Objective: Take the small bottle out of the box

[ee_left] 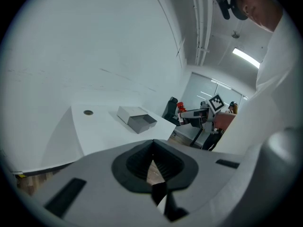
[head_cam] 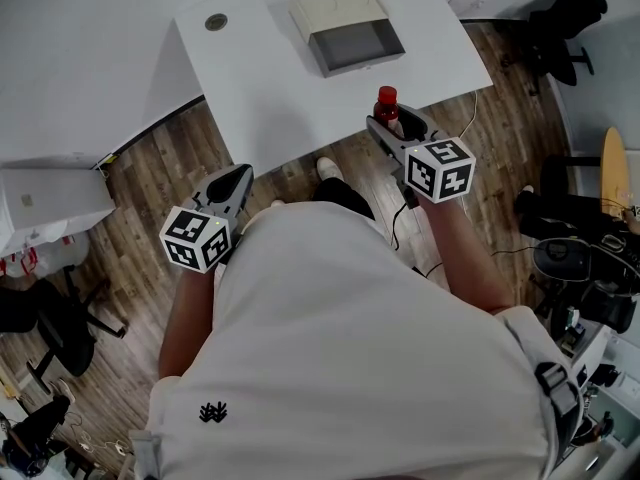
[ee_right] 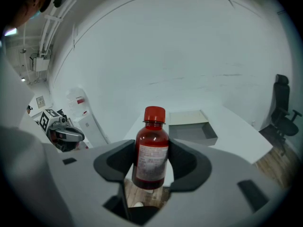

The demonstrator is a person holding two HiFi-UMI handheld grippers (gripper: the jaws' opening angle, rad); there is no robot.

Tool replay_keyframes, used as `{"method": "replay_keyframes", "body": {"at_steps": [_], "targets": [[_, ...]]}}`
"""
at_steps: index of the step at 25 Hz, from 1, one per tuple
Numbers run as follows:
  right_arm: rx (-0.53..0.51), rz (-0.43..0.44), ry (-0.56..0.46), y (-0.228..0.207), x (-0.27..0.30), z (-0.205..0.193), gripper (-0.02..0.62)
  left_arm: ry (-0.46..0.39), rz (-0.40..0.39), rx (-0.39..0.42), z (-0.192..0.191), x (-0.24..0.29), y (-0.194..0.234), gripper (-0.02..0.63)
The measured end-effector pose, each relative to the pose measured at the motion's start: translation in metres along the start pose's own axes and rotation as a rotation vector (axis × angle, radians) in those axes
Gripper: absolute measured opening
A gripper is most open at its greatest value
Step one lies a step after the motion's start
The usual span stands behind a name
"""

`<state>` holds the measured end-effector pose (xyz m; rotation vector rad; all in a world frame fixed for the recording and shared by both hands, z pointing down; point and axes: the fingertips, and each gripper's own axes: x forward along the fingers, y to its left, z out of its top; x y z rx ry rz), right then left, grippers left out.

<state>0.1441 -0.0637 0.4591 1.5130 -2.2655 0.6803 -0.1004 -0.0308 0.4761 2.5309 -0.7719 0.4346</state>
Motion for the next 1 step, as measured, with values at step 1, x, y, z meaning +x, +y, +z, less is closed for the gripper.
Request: {"method": "replay_keyframes", "body": {"at_steps": [1], "targets": [[0.0,0.0,0.0,-0.0019,0.0007,0.0008,0.227,0.001,0.0,0.001,0.0012,0.0016,0.0002,0.006]]}}
